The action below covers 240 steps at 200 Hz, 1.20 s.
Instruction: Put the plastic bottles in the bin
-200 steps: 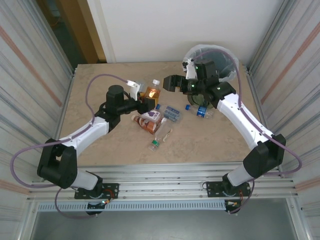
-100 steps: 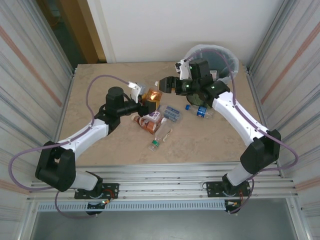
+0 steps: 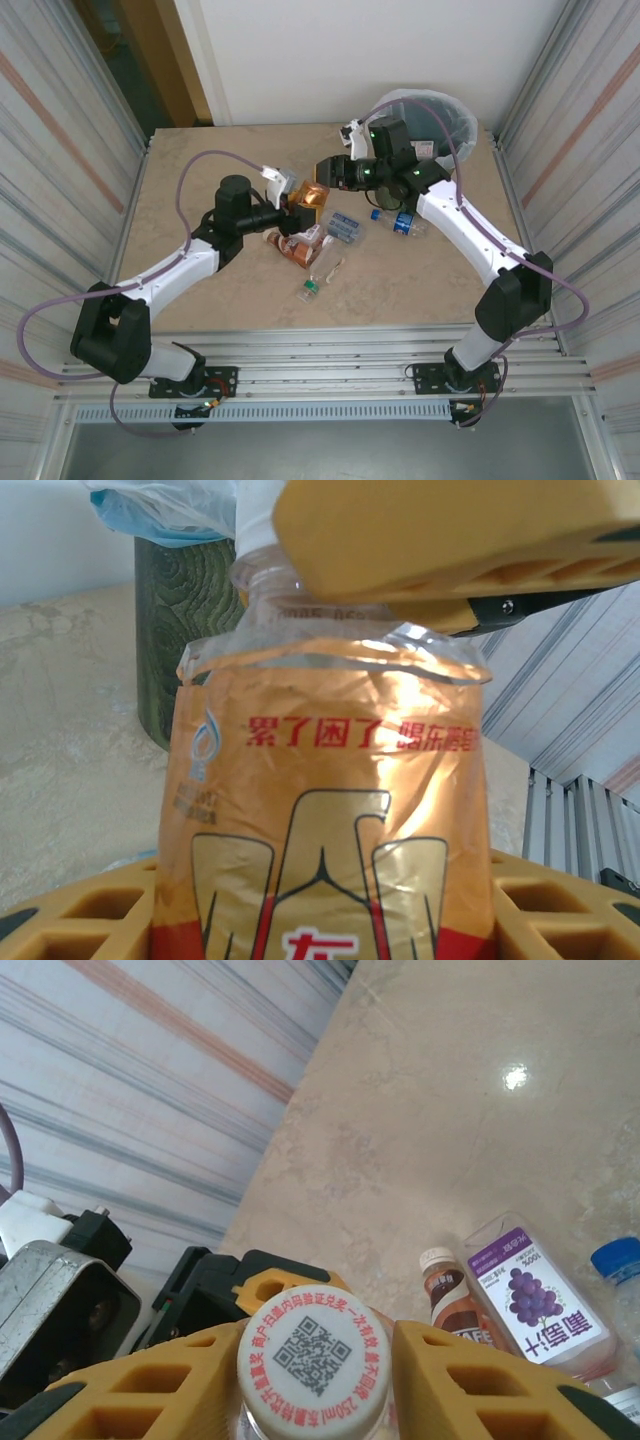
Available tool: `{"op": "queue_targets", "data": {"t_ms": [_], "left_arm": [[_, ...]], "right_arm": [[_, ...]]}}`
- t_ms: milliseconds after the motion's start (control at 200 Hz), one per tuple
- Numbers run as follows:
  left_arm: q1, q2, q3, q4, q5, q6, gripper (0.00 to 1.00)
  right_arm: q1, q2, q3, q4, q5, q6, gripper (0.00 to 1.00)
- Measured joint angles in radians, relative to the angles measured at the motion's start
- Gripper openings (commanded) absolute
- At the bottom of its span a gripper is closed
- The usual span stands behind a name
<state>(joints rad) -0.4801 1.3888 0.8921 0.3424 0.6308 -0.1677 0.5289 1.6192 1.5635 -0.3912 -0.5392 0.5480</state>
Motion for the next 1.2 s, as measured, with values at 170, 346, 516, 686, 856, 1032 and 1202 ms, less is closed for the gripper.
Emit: {"op": "queue_targets", "data": {"t_ms": [170, 346, 516, 686, 856, 1032, 1202], "left_arm": [[0.000, 0.000, 0.000, -0.001, -0.003, 0.000, 0.50], [-0.005, 0.000, 0.005, -0.004, -0.011, 0.004, 0.99], [-0.013, -0.021, 0.008, -0.023, -0.051, -0.001, 0.99], [-0.013, -0.136, -0.015, -0.023, -0.132, -0.002, 0.99], [-0.013, -0.266, -0.068, -0.014, -0.213, 0.000, 0.99], [-0.013, -0.349, -0.130, -0.013, -0.296, 0.014, 0.99], [-0.013, -0.380, -0.167, -0.015, -0.377, 0.018, 0.99]], "right_arm": [[0.000, 0.001, 0.002, -0.002, 0.005, -0.005, 0.16], [0.000, 0.001, 0.004, -0.010, 0.022, -0.006, 0.09], [-0.002, 0.001, 0.017, -0.052, 0.069, -0.017, 0.08], [-0.029, 0.000, 0.083, -0.107, 0.113, -0.044, 0.08], [-0.089, -0.028, 0.154, -0.139, 0.158, -0.069, 0.08], [-0.163, -0.069, 0.216, -0.140, 0.204, -0.086, 0.08], [-0.240, -0.112, 0.241, -0.121, 0.245, -0.087, 0.07]]}}
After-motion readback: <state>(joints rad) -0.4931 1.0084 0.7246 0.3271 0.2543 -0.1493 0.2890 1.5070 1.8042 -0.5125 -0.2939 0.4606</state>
